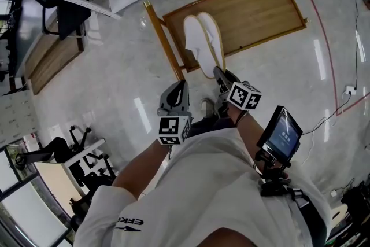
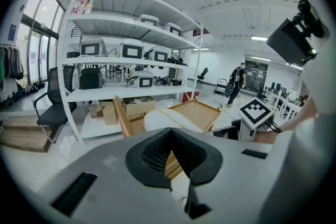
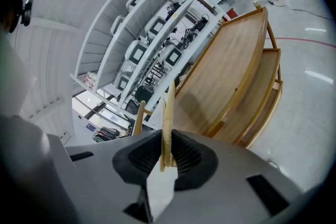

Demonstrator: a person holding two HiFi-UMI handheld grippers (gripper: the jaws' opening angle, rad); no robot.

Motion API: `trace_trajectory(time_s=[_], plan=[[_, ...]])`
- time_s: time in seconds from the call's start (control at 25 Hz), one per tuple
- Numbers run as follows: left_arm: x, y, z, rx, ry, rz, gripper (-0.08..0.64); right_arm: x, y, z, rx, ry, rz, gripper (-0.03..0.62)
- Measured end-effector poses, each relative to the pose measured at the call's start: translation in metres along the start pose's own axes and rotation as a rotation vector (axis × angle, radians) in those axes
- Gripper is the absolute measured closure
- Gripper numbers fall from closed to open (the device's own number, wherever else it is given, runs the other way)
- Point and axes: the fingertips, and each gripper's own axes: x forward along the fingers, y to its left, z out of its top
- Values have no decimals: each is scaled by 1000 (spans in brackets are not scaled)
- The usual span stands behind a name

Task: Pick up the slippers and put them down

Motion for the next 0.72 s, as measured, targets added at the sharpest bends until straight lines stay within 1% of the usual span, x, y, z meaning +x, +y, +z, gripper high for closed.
trace_trajectory(time_s=[0.36,0.52,0.72], plan=[[-6,-13,33,-13,-104,-24,555,-42,57,51,-50,-139,88,535],[-14,-12,49,-22,-149,-28,555,-60,81,69,-76,-193,111,535],[-25,-9,67,-35,-213,-31,557,-82,104,82,-105,-243,128,535]])
